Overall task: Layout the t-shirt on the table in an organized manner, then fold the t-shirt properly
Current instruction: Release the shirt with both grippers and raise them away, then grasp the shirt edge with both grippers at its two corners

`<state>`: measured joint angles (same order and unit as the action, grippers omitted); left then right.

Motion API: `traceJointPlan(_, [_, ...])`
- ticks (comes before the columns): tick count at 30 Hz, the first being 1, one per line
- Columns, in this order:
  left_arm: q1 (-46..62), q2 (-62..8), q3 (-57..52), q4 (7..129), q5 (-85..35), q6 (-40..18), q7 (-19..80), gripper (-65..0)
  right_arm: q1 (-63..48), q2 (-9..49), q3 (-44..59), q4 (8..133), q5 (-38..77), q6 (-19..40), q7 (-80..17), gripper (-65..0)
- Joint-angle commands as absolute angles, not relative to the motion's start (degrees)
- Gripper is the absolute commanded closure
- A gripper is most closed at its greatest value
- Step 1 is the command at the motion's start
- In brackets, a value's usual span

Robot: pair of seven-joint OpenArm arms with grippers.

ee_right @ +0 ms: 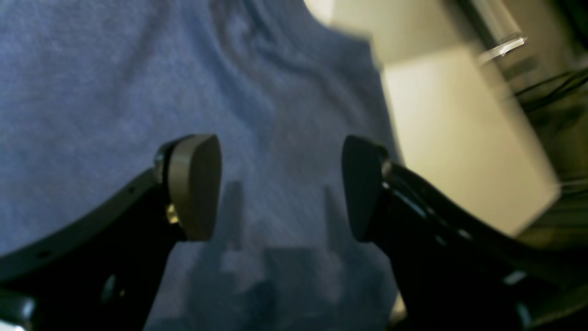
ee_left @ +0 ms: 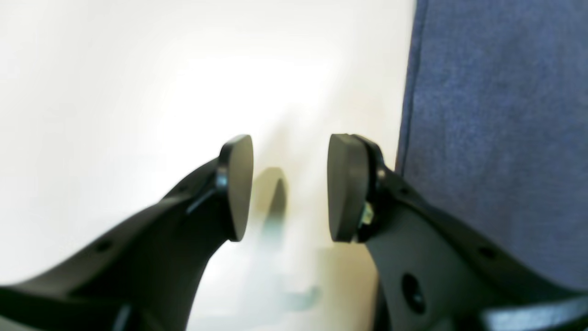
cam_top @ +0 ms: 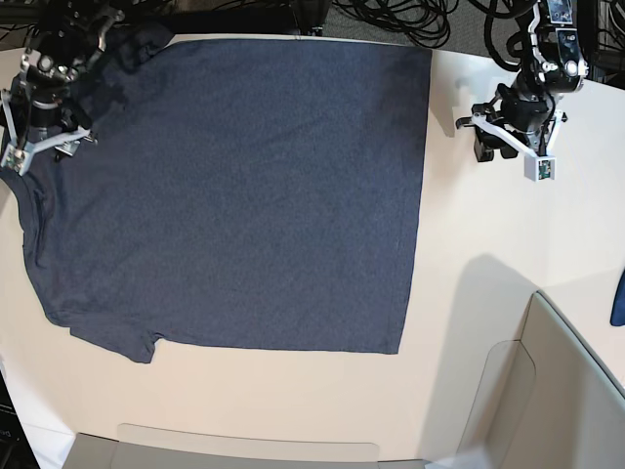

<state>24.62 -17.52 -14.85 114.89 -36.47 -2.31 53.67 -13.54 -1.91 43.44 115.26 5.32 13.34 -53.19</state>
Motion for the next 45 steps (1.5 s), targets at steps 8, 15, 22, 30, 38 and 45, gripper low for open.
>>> traceJointPlan(8, [29.14, -18.07, -19.38, 115.74, -46.37, -2.51, 52.53, -26.4, -19.3, 5.76, 71.08, 110.46, 49.19, 22.02, -73.27, -40.6])
traceJointPlan(15, [29.49, -17.8, -18.95, 115.65, -46.64, -2.51, 52.53, -26.4, -18.95, 9.8, 78.2, 92.97, 55.69, 28.26, -79.96, -40.6])
traceJointPlan(22, [29.49, -17.63, -18.95, 115.56, -46.64, -2.51, 52.53, -26.4, -15.34, 12.7, 77.49, 78.99, 55.78, 32.13, -80.0, -40.6])
traceJointPlan(30, [29.49, -17.71, -17.63, 115.56, -46.55, -2.51, 52.53, -26.4, -16.22, 12.44, 76.26, 85.85, 61.05, 31.87, -80.0, -40.6])
traceJointPlan(38, [29.49, -17.8, -14.9, 115.56, -46.2, -2.51, 52.53, -26.3, -22.11, 12.35, 80.04, 92.18, 68.44, 31.78, -80.0, -40.6])
traceJointPlan(45, [29.23, -17.98, -14.99, 115.56, -46.2, -2.51, 52.53, -26.3, -19.38, 12.53, 79.87, 89.71, 66.33, 31.78, -80.0, -40.6])
